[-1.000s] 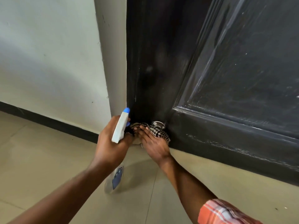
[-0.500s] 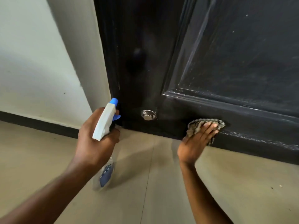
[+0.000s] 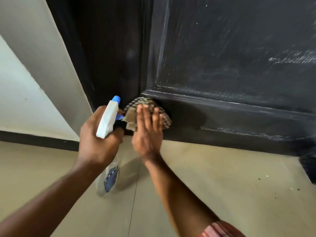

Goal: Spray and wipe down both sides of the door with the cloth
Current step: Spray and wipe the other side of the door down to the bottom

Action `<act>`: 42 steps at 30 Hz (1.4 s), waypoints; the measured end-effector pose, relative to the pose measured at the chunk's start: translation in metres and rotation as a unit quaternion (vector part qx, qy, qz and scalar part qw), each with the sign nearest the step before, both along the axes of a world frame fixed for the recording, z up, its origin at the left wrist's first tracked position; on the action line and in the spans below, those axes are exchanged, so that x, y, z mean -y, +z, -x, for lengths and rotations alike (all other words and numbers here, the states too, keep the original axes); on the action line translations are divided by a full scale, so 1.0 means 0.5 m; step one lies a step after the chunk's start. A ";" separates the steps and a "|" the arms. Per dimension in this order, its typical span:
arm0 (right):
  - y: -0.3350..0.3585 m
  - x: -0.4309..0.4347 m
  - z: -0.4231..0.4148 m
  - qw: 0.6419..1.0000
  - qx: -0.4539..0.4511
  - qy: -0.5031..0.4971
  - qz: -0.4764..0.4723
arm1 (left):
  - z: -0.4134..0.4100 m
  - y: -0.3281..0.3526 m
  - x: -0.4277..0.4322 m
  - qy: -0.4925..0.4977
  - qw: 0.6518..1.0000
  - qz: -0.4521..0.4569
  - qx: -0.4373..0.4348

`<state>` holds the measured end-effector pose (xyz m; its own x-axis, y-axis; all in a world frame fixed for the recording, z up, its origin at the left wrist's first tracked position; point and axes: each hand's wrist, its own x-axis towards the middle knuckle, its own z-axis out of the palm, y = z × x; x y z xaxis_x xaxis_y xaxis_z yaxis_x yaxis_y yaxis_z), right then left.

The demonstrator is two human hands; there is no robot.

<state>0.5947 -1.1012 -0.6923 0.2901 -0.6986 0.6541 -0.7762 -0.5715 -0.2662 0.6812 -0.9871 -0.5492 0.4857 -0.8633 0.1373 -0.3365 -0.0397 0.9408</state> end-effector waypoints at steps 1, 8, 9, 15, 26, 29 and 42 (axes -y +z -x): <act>0.001 0.018 0.037 1.000 -0.001 -0.023 0.004 | 0.010 0.003 -0.001 -0.004 1.000 -0.008 -0.006; 0.018 0.110 0.328 0.855 0.442 -0.246 -0.113 | 0.059 0.017 -0.005 -0.028 0.998 -0.041 -0.027; 0.027 0.112 0.331 0.821 0.494 -0.256 -0.129 | 0.064 0.015 -0.005 -0.032 0.998 -0.040 -0.022; 0.065 0.037 0.148 0.894 0.405 -0.189 -0.026 | 0.080 0.032 -0.018 -0.057 0.997 -0.051 -0.011; 0.044 0.018 0.185 0.987 0.097 -0.125 -0.042 | 0.118 0.082 -0.086 -0.072 0.997 -0.021 0.005; 0.062 0.056 0.312 0.970 0.137 -0.199 -0.043 | 0.136 0.076 -0.089 -0.064 0.997 -0.024 -0.025; 0.150 0.023 0.271 0.887 0.355 -0.290 -0.052 | 0.224 0.029 0.033 -0.101 0.993 -0.053 -0.041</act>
